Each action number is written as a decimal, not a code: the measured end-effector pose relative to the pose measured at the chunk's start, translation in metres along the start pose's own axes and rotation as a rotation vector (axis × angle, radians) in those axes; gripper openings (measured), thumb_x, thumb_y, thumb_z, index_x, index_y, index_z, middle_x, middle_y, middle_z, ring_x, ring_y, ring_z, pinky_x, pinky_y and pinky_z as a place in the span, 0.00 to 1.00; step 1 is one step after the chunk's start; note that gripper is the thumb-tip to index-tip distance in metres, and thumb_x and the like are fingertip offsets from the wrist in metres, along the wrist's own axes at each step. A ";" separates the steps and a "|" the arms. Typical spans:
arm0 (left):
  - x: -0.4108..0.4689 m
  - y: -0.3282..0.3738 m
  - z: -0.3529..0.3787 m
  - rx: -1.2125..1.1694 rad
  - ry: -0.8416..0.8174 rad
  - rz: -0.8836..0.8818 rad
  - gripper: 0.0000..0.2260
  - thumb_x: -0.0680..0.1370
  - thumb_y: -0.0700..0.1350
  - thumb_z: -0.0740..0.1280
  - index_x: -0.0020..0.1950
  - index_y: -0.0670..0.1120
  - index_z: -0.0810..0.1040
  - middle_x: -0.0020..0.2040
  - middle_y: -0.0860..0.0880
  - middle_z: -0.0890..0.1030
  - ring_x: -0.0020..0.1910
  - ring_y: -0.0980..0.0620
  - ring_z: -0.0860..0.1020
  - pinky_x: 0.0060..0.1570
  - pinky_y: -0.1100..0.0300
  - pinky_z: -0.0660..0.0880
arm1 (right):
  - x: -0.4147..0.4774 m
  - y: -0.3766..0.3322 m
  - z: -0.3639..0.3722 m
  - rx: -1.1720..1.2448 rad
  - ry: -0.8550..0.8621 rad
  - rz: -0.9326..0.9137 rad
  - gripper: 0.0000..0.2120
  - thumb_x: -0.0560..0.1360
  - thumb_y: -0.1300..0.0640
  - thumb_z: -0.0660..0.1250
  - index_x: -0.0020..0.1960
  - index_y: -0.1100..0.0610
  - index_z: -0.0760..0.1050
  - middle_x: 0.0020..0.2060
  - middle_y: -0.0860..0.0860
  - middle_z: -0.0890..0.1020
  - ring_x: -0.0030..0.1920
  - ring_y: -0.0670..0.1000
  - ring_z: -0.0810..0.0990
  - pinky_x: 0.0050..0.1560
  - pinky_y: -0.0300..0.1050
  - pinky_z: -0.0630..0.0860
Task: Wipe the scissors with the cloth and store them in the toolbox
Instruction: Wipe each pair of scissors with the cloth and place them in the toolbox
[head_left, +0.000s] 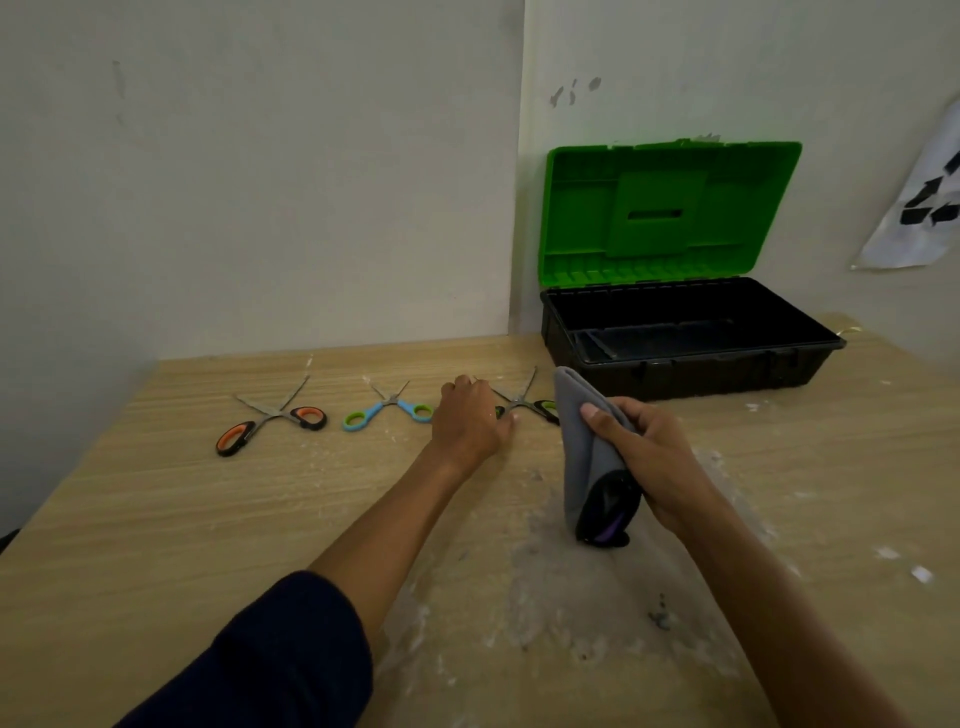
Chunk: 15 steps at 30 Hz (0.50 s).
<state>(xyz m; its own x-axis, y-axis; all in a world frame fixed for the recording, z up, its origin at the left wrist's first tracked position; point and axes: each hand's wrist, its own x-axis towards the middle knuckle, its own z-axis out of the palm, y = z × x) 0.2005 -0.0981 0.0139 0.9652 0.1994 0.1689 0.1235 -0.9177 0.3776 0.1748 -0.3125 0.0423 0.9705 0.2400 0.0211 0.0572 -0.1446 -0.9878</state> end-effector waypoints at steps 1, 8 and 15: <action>0.001 0.000 0.001 0.012 -0.006 0.003 0.20 0.79 0.55 0.68 0.57 0.38 0.77 0.61 0.38 0.75 0.61 0.39 0.72 0.55 0.48 0.73 | 0.001 0.001 -0.001 0.002 -0.001 0.007 0.10 0.75 0.48 0.69 0.54 0.50 0.78 0.47 0.51 0.83 0.46 0.51 0.84 0.44 0.44 0.81; -0.005 0.009 0.003 -0.010 0.025 0.020 0.10 0.79 0.46 0.65 0.52 0.39 0.76 0.56 0.39 0.75 0.56 0.39 0.74 0.46 0.51 0.70 | -0.001 0.000 -0.002 0.042 -0.006 -0.008 0.14 0.74 0.47 0.68 0.55 0.52 0.77 0.49 0.53 0.82 0.48 0.52 0.83 0.46 0.46 0.82; -0.036 -0.003 -0.016 -0.265 0.007 0.033 0.04 0.81 0.37 0.58 0.55 0.38 0.68 0.49 0.40 0.76 0.42 0.45 0.75 0.35 0.56 0.64 | -0.001 -0.004 -0.005 0.074 0.015 -0.055 0.17 0.69 0.43 0.68 0.55 0.48 0.77 0.50 0.51 0.82 0.48 0.48 0.83 0.44 0.42 0.81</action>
<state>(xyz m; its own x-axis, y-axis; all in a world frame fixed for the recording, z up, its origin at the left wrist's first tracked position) 0.1612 -0.0973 0.0218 0.9660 0.1740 0.1914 0.0262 -0.8021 0.5967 0.1744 -0.3172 0.0472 0.9699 0.2308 0.0775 0.0937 -0.0599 -0.9938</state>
